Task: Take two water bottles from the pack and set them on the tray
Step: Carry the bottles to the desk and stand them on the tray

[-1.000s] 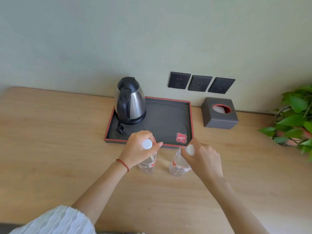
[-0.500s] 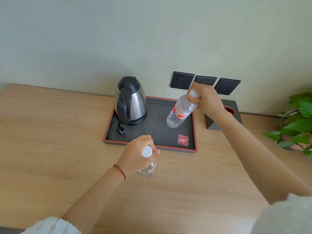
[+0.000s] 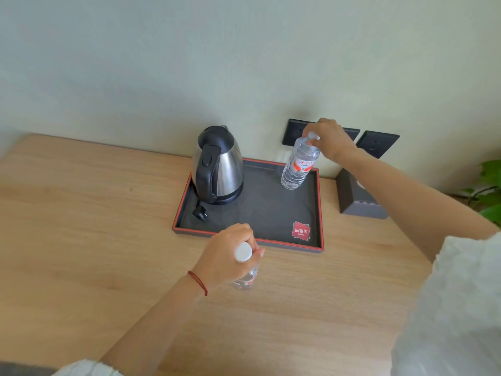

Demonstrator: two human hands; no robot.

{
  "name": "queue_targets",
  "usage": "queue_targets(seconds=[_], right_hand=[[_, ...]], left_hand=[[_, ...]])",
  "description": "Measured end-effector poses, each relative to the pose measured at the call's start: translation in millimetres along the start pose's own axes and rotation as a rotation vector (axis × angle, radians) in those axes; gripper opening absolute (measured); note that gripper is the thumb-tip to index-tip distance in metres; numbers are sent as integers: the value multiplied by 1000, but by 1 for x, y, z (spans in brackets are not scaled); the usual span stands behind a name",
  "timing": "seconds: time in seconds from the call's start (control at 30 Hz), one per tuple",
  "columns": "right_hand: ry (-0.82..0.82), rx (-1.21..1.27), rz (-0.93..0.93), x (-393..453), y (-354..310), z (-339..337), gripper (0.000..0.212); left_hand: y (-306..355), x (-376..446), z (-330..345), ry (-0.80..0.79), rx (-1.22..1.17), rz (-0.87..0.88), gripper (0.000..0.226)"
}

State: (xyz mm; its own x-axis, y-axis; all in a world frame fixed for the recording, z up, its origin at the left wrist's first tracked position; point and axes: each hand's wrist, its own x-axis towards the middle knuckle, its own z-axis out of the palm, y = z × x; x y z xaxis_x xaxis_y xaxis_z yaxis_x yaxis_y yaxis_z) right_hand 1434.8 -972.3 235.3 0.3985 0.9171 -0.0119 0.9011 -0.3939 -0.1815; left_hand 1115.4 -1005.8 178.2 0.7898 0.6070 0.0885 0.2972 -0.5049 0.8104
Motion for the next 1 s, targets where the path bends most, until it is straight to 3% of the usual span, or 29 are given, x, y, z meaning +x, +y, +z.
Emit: queue_targets(seconds=[0.37,0.5,0.63,0.83,1.0], right_hand=[[31,28,63,12,-3,0,21],[-17,19,112,15,-5,-7,24],[-15,33,116,17,-11,-7,26],[-9,50,119,20,-12,-3,26],[2,64,126,17,-6,-1,26]], left_hand=[[4,-4,-7,-106,-26,-30,20],[6,-9,-17,-39,264,37,41],[12,-6,-28,31,363,-84,38],[38,35,-46,-227,552,-29,28],[62,95,-62,-66,451,46,26]])
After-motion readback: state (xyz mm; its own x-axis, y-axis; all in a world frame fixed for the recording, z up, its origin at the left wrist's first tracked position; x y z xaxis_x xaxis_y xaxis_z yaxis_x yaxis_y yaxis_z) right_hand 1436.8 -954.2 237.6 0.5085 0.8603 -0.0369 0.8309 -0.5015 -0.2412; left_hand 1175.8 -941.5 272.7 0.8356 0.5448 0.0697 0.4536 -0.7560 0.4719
